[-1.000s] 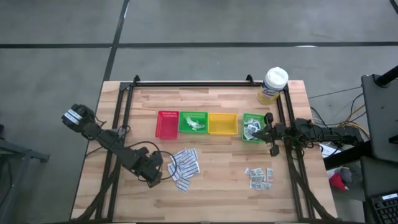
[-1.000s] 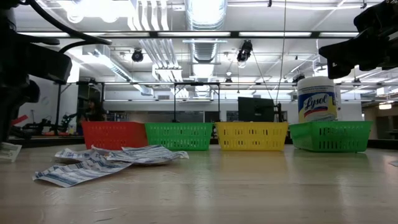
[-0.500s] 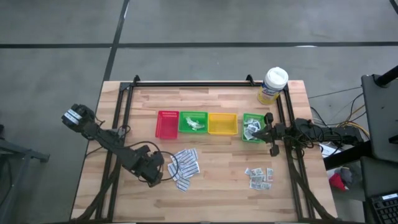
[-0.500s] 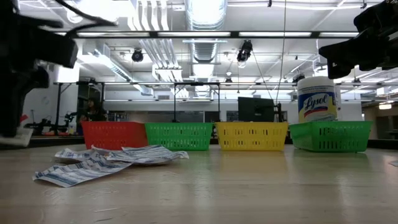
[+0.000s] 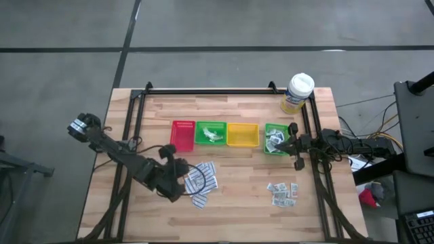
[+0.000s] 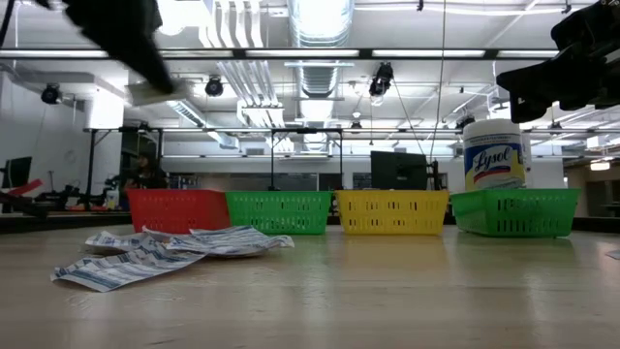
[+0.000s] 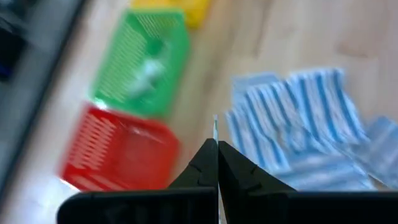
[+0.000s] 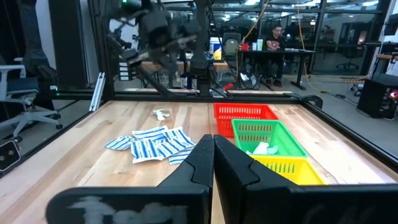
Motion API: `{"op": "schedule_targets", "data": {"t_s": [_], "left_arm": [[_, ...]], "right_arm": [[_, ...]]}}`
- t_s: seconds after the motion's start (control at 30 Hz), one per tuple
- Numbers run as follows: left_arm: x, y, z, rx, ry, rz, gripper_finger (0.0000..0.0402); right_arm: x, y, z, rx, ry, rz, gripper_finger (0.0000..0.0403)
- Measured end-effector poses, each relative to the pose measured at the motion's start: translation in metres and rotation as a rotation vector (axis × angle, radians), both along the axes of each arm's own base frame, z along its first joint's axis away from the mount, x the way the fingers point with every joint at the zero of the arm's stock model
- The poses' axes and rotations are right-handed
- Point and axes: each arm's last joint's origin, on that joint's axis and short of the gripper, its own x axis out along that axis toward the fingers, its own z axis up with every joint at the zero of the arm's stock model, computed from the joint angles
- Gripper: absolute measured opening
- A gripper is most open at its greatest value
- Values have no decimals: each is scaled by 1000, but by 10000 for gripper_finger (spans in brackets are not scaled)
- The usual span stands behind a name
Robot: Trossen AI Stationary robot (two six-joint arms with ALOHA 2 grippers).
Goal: Pick & Place First Aid Supplies
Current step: Put the green bandage into the left green bin
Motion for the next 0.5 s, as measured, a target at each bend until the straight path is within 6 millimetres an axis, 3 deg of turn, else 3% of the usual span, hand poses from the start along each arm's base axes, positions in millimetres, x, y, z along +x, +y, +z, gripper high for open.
{"op": "schedule_targets", "data": {"t_s": [0.27,0.5], "left_arm": [[35,43,21,201,-6,-70,0],[62,96,28,220,-13,-132,0]], "right_arm": [[0,0,0,0,0,0,8],[0,0,0,0,0,0,8]]}}
